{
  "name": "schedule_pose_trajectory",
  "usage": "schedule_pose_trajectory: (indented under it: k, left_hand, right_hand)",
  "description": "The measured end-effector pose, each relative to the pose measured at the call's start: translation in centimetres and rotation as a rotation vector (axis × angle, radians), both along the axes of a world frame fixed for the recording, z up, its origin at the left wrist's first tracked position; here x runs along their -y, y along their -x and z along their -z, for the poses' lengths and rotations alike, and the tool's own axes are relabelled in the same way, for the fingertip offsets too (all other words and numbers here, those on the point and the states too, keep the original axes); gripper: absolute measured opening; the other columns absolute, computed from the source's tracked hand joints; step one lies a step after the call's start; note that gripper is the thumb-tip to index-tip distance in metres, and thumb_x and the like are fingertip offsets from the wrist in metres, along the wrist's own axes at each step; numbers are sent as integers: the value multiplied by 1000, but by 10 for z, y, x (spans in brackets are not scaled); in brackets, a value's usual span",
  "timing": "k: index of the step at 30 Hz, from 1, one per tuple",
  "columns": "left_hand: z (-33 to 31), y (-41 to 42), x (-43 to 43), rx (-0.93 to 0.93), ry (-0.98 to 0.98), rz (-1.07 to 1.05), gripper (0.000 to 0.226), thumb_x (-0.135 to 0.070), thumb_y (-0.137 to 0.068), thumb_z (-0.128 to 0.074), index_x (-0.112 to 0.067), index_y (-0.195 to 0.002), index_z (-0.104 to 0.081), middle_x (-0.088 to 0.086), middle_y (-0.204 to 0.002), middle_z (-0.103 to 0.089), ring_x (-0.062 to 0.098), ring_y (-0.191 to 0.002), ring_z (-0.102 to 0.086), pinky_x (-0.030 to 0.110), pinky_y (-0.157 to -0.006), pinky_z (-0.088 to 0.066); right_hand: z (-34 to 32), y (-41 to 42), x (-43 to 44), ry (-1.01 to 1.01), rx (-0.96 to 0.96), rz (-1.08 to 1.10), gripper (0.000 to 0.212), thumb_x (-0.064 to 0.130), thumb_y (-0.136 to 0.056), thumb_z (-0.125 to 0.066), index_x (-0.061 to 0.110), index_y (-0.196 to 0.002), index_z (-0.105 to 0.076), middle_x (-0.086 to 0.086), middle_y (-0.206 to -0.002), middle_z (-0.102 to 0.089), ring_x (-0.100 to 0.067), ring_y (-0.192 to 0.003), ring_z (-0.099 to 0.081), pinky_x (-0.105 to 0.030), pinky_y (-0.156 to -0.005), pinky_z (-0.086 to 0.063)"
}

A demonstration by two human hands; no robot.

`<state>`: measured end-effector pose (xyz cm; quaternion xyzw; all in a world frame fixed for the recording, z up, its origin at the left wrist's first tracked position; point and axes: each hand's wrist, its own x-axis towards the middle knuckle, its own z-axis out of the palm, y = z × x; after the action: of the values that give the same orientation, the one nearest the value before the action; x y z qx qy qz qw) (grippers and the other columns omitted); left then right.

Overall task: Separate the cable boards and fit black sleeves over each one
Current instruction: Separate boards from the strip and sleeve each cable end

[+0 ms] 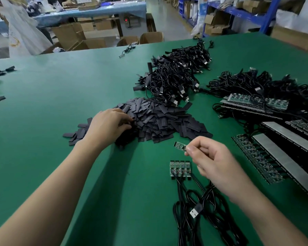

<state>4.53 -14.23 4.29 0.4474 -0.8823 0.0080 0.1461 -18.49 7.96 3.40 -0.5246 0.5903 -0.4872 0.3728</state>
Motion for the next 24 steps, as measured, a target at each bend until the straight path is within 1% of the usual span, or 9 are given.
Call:
schedule_pose_trajectory:
  k: [2,5,8,10,11,14,17,21,24]
  left_hand:
    - [0,-1,1,-24,-8,-8,20,-32,-89,-77,-28,-109,-79,-4,-107,-72,22,-98,-66,31,-73,-45]
    - [-2,-2,-9,-137,-19,-26,17,-31,-87,-80,-27,-104,-81,-8,-100,-71,15,-89,-65,27,-70,-44]
    - [-5,-1,-35,-404,-119,28,16,-27,-85,-82,-27,-101,-81,-13,-97,-72,5,-86,-67,29,-79,-55]
    - [-4,4,-62,-574,-212,101,18,-25,-84,-83,-28,-102,-81,-16,-98,-74,3,-91,-69,22,-82,-55]
    - [-2,7,-77,-652,-264,133,19,-23,-84,-83,-30,-102,-81,-16,-98,-75,4,-92,-70,22,-81,-55]
    - [3,16,-116,-826,-400,220,22,-17,-85,-83,-32,-100,-79,-15,-98,-78,9,-93,-73,24,-79,-57]
    - [9,20,-138,-894,-467,267,22,-18,-85,-80,-35,-100,-79,-13,-100,-78,13,-96,-74,28,-80,-57]
    - [18,24,-149,-903,-474,278,20,-18,-84,-80,-30,-100,-80,-12,-99,-78,15,-95,-73,35,-79,-57]
    - [22,27,-150,-910,-461,280,19,-18,-84,-80,-30,-99,-80,-13,-98,-77,14,-93,-73,35,-78,-57]
  right_hand:
    - [2,0,0,3,-38,24,34,56,-93,-57,24,-89,-66,11,-59,-46,-5,-50,-35,-15,-49,-31]
    - [0,1,1,-16,17,20,24,44,-96,-61,23,-86,-67,8,-59,-44,-11,-50,-33,-21,-47,-29]
    - [-5,2,0,-34,177,-10,24,45,-92,-63,25,-80,-68,6,-57,-38,-11,-47,-29,-25,-48,-23]
    - [-8,4,-2,-49,281,-31,25,44,-92,-64,23,-79,-69,8,-55,-34,-10,-46,-26,-34,-52,-19]
    - [-8,5,-2,-55,309,-44,25,43,-93,-66,22,-80,-69,8,-55,-32,-10,-46,-25,-34,-53,-19]
    - [-9,7,-3,-88,342,-88,26,42,-91,-69,17,-85,-71,4,-52,-31,-11,-45,-25,-21,-48,-27]
    - [-8,9,-4,-130,355,-133,29,42,-88,-72,13,-92,-74,3,-49,-31,-11,-44,-23,-16,-46,-31]
    - [-6,9,-3,-177,343,-183,23,41,-87,-74,18,-90,-77,6,-49,-31,-9,-43,-21,-17,-43,-26]
    - [-4,7,-3,-203,331,-228,24,41,-85,-74,18,-91,-77,6,-49,-32,-8,-42,-20,-17,-43,-24]
